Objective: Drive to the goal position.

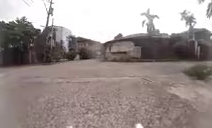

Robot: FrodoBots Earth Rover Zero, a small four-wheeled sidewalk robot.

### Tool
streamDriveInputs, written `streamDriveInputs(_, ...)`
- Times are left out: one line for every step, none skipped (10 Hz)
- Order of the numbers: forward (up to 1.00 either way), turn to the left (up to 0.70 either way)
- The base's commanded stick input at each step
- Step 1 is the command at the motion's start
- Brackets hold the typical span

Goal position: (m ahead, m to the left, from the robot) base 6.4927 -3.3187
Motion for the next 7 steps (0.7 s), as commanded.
streamDriveInputs(1.00,-0.40)
streamDriveInputs(1.00,-0.40)
streamDriveInputs(1.00,-0.40)
streamDriveInputs(1.00,-0.40)
streamDriveInputs(1.00,-0.40)
streamDriveInputs(1.00,-0.40)
streamDriveInputs(1.00,-0.40)
